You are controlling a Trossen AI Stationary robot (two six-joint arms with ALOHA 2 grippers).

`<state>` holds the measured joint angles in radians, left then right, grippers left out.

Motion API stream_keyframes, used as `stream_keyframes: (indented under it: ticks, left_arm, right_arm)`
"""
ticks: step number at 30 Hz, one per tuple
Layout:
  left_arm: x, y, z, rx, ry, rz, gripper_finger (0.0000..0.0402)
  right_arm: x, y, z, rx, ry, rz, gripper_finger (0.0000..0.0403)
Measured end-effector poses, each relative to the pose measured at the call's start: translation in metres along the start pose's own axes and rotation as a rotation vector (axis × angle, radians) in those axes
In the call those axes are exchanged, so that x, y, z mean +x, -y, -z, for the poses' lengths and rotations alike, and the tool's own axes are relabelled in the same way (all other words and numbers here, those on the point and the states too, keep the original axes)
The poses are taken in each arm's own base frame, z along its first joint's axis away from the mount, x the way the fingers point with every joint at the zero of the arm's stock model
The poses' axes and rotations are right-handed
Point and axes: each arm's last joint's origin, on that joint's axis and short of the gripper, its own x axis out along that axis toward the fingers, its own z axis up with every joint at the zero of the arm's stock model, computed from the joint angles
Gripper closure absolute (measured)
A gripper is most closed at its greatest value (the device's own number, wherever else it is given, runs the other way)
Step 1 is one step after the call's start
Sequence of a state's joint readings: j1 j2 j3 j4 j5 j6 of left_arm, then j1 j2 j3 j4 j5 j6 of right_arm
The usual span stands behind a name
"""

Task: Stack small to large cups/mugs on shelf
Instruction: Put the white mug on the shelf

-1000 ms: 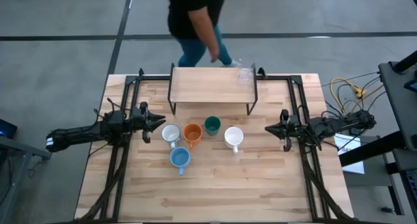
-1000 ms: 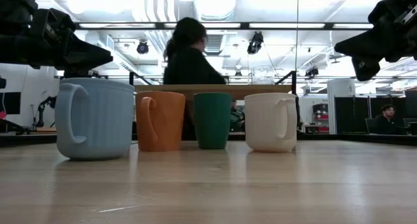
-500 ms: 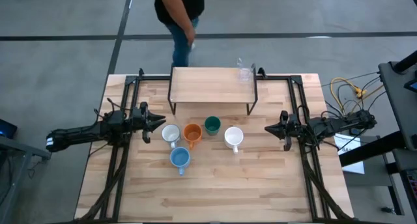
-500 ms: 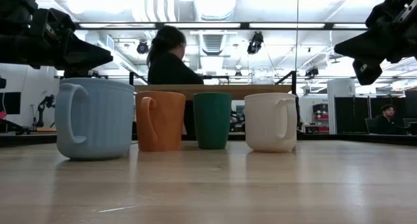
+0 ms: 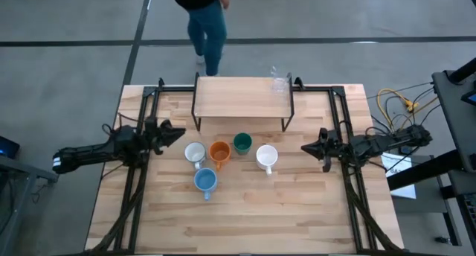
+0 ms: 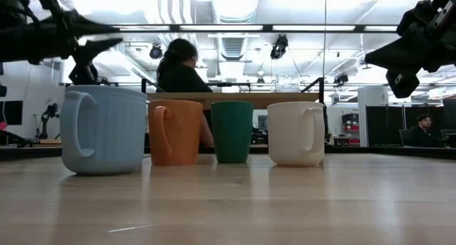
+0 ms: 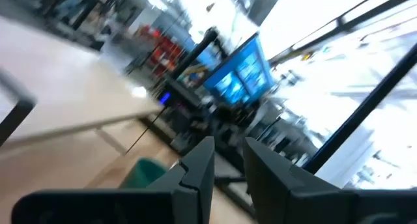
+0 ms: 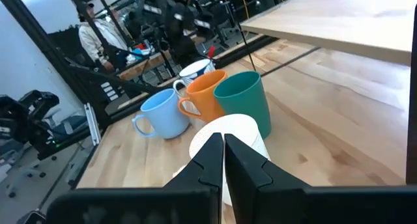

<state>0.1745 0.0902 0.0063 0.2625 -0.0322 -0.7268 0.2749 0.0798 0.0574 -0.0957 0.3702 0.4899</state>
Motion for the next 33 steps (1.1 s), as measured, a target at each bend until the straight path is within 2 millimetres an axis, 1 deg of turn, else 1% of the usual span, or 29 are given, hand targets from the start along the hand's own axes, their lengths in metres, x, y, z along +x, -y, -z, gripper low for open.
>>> stream_keyframes:
  ticks: [4, 7, 10, 16, 20, 23, 25, 28, 30, 33]
  left_arm:
    - [0.0, 0.004, -0.004, -0.033, 0.045, 0.041, 0.0333]
    - [0.0, 0.004, -0.006, -0.02, 0.074, 0.025, 0.0334]
    - [0.0, 0.004, -0.005, -0.027, 0.062, 0.034, 0.0333]
    - [0.001, 0.01, -0.008, -0.021, 0.033, 0.125, 0.0333]
    - [0.008, 0.023, -0.02, 0.011, -0.027, 0.158, 0.0333]
    - [0.018, 0.03, -0.024, 0.013, -0.132, 0.136, 0.0333]
    - [0.027, 0.037, -0.031, 0.028, -0.187, 0.14, 0.0333]
    - [0.046, 0.048, -0.039, 0.076, -0.262, 0.159, 0.0333]
    - [0.061, 0.059, -0.049, 0.128, -0.295, 0.193, 0.0333]
    - [0.085, 0.071, -0.059, 0.211, -0.394, 0.195, 0.0333]
  right_arm:
    - [0.001, 0.0, 0.001, 0.003, -0.013, 0.007, 0.0394]
    - [0.001, 0.0, 0.001, 0.003, -0.008, 0.005, 0.0394]
    - [0.001, 0.0, 0.001, -0.035, -0.008, 0.004, 0.0394]
    - [0.001, 0.0, 0.0, -0.113, -0.006, 0.004, 0.0394]
    - [0.001, 0.0, 0.001, -0.117, -0.005, 0.004, 0.0394]
    - [0.001, 0.0, 0.001, -0.119, -0.007, 0.004, 0.0394]
    - [0.001, 0.0, 0.001, -0.119, -0.007, 0.004, 0.0394]
    - [0.001, 0.0, 0.001, -0.119, -0.007, 0.003, 0.0394]
    - [0.001, 0.0, 0.001, -0.117, -0.006, 0.003, 0.0394]
    - [0.001, 0.0, 0.001, -0.115, -0.008, 0.002, 0.0394]
